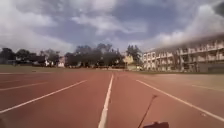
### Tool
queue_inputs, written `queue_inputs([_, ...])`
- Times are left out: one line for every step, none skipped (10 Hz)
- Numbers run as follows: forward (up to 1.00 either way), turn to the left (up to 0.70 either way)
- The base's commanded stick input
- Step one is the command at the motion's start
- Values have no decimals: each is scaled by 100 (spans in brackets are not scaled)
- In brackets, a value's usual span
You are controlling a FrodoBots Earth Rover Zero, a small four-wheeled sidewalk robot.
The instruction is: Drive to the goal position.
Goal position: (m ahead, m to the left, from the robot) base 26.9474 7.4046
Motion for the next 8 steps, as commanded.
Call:
queue_inputs([70,0])
queue_inputs([70,0])
queue_inputs([70,0])
queue_inputs([70,0])
queue_inputs([70,0])
queue_inputs([70,0])
queue_inputs([70,0])
queue_inputs([70,0])
